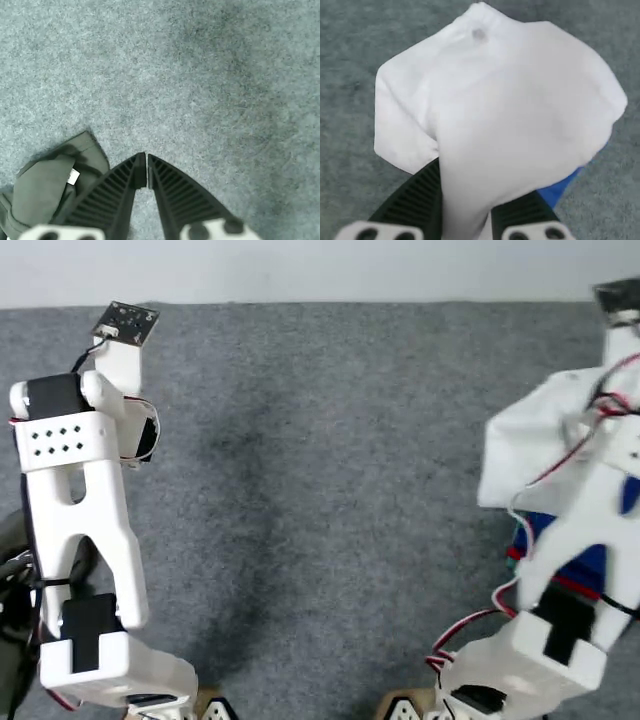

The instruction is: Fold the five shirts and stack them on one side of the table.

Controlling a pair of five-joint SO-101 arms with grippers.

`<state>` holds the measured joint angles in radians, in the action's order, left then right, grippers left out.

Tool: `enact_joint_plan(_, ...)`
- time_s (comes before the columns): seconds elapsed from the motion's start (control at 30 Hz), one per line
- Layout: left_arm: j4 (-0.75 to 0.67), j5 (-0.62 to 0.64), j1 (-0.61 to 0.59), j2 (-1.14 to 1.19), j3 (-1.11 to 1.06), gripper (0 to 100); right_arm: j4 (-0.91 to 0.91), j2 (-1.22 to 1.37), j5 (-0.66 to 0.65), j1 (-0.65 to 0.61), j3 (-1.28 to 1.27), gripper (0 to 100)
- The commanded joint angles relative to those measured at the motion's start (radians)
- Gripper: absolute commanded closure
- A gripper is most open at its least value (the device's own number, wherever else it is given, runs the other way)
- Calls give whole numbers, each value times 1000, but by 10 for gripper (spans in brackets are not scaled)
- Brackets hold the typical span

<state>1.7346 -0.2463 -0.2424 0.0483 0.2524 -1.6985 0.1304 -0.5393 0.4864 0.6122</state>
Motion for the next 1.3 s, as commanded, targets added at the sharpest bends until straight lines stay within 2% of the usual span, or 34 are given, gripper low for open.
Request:
enact_joint_plan(0.0, 20, -8, 3, -55, 7, 986, 44, 61, -55, 91, 17, 990)
enact_joint_plan(0.17, 20, -8, 3, -49, 7, 986, 87, 191, -167, 185, 17, 989)
enact_joint_plan(0.23, 20, -8, 3, -48, 7, 986, 97, 229, -180, 222, 18, 958)
enact_joint_plan(0.33, 20, -8, 3, -48, 5, 986, 93, 240, -138, 257, 29, 791)
enact_joint_plan(0.4, 20, -8, 3, -48, 5, 986, 79, 211, -54, 260, 66, 682)
enact_joint_plan(0.5, 20, -8, 3, -48, 5, 986, 45, 157, 38, 237, 133, 614)
enact_joint_plan(0.7, 20, -8, 3, -46, 5, 986, -16, 84, 51, 90, 167, 697)
enact_joint_plan(0.8, 20, -8, 3, -46, 5, 986, -18, 101, 51, 19, 166, 813)
enact_joint_plan(0.9, 20, -8, 3, -46, 5, 986, -18, 154, 44, 4, 166, 972)
enact_joint_plan(0.93, 20, -8, 2, -46, 5, 986, -21, 174, 44, 5, 166, 998)
enact_joint_plan(1.0, 20, -9, 0, -46, 5, 986, -58, 217, 44, 25, 166, 962)
enact_joint_plan(1.2, 20, -9, -3, -46, 5, 986, -90, 369, 38, 154, 166, 961)
enact_joint_plan(1.27, 20, -9, -3, -46, 5, 986, -90, 415, -3, 205, 166, 961)
